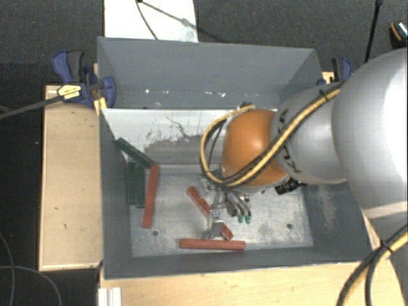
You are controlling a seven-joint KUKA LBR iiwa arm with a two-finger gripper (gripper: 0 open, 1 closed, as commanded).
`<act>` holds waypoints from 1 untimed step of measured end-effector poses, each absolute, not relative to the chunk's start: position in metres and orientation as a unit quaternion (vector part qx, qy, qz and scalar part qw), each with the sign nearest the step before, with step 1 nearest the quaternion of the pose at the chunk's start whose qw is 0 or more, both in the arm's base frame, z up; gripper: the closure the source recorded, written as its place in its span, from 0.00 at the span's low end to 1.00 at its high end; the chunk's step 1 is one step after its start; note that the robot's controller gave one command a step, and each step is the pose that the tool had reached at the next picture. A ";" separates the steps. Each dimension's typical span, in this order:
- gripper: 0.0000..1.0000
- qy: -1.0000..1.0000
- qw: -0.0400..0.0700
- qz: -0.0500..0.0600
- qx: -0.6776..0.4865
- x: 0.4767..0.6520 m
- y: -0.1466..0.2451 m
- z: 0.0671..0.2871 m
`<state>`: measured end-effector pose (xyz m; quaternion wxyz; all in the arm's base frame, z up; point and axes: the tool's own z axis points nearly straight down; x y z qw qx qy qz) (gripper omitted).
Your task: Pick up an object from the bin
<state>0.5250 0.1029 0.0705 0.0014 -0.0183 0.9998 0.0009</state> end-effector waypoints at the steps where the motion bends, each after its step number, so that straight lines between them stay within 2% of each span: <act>1: 1.00 1.000 0.003 0.001 -0.017 0.526 0.103 0.072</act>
Offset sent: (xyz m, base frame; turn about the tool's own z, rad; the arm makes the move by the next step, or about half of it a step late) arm 0.0000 0.0000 0.0000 0.0000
